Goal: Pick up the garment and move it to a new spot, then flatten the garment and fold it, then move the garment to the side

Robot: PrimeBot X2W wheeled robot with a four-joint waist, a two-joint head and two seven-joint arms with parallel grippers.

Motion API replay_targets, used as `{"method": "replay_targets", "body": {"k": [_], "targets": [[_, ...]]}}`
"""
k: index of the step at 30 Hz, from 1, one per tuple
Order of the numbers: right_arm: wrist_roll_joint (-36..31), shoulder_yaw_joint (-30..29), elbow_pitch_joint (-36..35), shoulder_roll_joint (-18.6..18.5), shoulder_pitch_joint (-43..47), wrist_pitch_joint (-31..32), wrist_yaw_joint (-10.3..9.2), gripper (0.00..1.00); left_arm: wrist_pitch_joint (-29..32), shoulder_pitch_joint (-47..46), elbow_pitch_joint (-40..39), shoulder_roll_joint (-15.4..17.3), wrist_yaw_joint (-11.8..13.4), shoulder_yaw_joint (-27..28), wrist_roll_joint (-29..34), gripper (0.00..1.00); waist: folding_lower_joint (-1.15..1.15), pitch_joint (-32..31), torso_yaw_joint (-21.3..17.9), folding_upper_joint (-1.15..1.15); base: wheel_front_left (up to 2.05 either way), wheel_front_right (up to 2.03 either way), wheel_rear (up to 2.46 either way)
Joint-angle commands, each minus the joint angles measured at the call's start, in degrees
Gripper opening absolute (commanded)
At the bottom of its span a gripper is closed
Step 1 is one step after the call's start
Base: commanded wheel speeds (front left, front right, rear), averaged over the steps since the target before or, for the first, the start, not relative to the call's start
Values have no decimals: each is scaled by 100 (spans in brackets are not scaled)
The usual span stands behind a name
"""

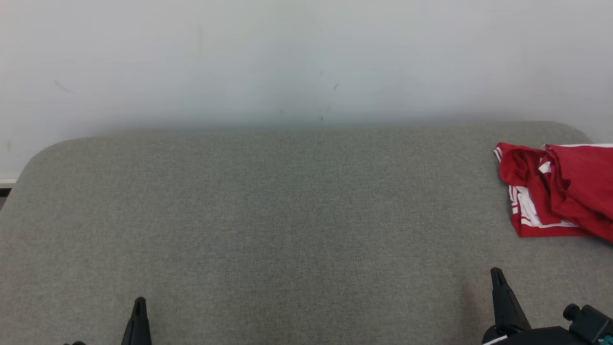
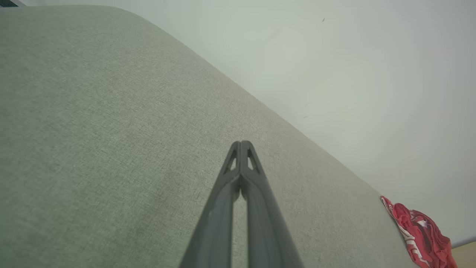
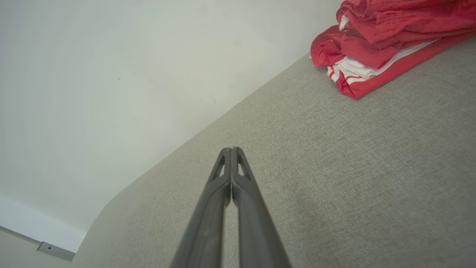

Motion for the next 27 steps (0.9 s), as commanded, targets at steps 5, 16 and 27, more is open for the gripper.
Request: {"method": "replay_targets", "body": {"k": [5,16,27], "targets": [[433,-70,-48,14,-163,93,-3,0,111,-205,-27,9,-14,45,-476,0,0,5,-1,0,0,0,0],[1224,-167,-8,44,-269,286,-4,0,326,-335,27,8,-33,98,-1291,0,0,18,-2,0,0,0,0],[1930,-257,29,74,-361,470,-5,0,518,-449,79,6,-50,146,-2021,0,0,31,-3,0,0,0,0]]}}
